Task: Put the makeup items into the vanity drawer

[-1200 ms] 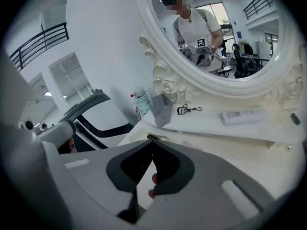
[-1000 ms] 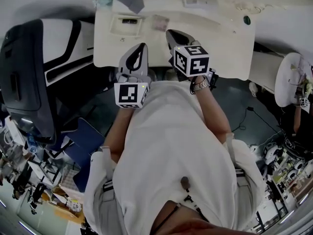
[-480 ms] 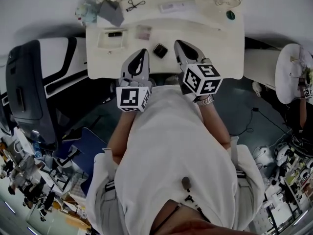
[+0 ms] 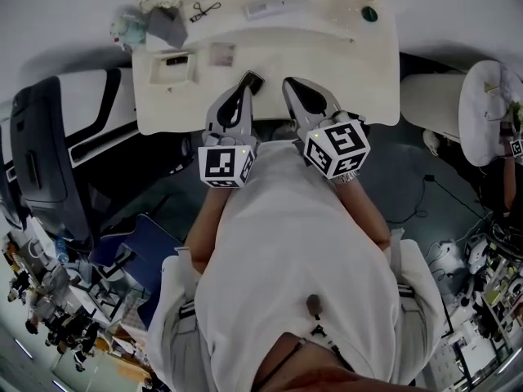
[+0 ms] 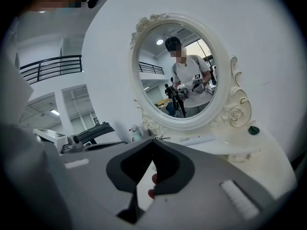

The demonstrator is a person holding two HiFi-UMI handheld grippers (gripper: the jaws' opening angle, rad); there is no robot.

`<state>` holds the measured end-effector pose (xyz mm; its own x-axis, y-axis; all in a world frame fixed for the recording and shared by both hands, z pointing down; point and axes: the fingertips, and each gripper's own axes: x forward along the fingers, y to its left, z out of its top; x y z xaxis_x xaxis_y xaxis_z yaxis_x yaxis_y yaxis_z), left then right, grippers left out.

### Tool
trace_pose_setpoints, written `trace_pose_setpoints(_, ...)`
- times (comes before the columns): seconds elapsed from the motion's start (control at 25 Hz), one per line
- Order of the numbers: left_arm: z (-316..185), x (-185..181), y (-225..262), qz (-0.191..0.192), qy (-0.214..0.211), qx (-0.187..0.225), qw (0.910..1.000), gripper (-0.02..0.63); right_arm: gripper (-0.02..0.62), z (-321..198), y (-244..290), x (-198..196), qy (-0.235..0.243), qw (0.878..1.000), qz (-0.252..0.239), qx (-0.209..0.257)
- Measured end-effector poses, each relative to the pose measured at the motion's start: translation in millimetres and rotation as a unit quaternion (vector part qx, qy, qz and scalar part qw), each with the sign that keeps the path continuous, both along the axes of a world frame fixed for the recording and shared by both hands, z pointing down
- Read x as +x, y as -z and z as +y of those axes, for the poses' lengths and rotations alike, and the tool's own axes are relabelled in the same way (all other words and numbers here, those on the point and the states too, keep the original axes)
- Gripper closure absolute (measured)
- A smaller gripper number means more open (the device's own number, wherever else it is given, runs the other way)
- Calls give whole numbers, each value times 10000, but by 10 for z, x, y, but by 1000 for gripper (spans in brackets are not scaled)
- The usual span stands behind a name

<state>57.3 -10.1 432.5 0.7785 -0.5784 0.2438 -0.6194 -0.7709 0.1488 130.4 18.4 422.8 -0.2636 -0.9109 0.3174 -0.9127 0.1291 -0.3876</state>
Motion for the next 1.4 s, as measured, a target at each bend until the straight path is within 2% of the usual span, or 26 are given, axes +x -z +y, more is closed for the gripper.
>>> trace_pose_setpoints(0.4, -133, -95, -13, 160, -130, -41, 9998, 600, 589, -29, 22, 4, -311, 9995, 84, -80)
trace_pose_setpoints(1.0, -407, -205, -323, -34, -702, -257, 9972, 600, 589, -38, -152, -162, -802, 9946, 338, -558)
trace_pose_setpoints(1.12, -370, -173, -332, 23, -920, -312, 9953, 600, 589, -23, -173, -193, -811, 9942, 335, -618)
trace_pose_setpoints(1.2, -342, -132, -294, 147, -1047, -366, 9937, 600, 589, -22, -196, -310, -535, 9955, 332, -702)
trace_pose_setpoints(1.32, -316, -28, -136, 308, -1248, -334, 9911, 600, 589, 31, -290, -755, 624, 9922, 519, -948)
trace_pose_setpoints(1.4, -291, 84, 24, 295, -1448, -48, 9890, 600, 589, 76, -311, -982, 1188, 9850, 805, -962)
